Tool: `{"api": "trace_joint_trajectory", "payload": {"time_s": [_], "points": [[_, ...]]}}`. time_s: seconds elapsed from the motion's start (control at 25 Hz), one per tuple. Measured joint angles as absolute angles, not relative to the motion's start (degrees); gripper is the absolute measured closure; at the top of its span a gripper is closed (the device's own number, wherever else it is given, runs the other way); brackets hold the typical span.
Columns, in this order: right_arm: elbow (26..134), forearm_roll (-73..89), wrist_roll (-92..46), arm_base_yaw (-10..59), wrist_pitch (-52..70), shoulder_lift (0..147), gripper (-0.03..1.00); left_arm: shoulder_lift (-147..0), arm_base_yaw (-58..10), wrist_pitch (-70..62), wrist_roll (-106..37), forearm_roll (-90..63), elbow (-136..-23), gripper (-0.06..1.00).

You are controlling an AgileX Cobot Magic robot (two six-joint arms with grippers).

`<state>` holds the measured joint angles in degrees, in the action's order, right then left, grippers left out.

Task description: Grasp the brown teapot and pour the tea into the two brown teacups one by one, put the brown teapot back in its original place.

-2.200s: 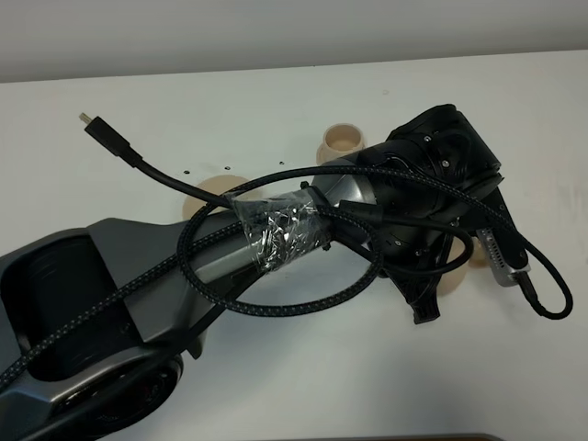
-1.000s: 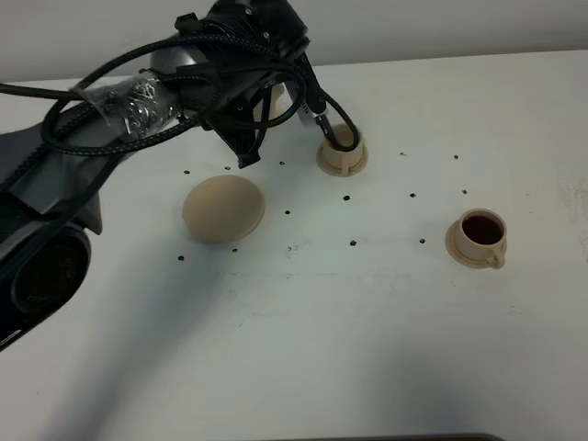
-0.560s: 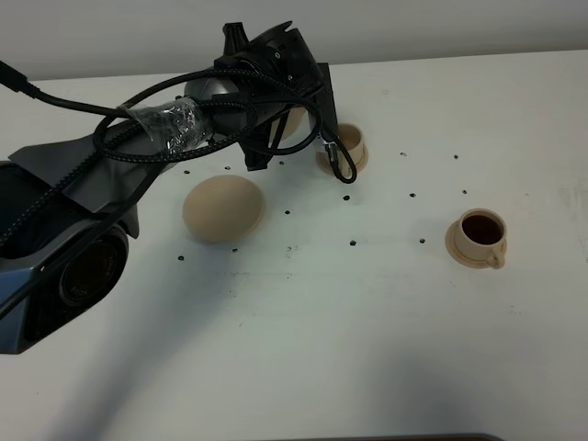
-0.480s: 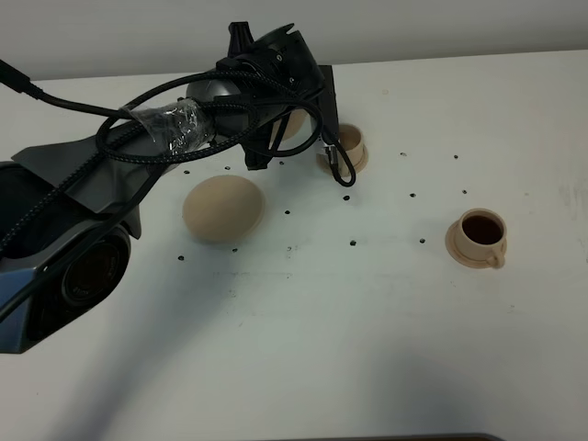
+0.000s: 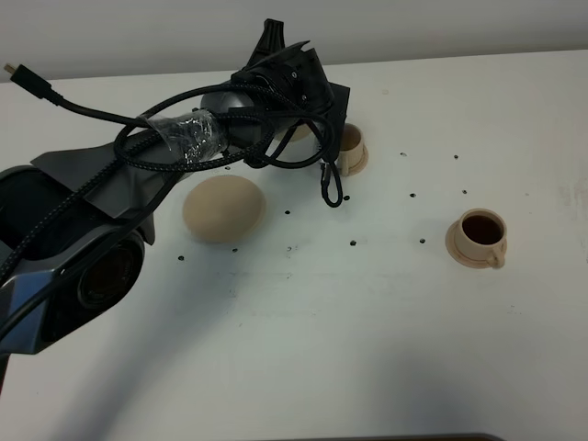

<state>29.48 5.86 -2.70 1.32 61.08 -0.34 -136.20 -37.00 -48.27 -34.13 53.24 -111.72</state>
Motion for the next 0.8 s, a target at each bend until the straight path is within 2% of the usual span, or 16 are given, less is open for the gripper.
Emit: {"api": "trace_joint_trajectory", "payload": {"time_s": [0.8], "points": [[29.48,5.86,-2.7,1.32,61.08,-0.34,0.76,-136.33,-39.07,-45.78,-40.14,60.07,-111.72,0.82]]}}
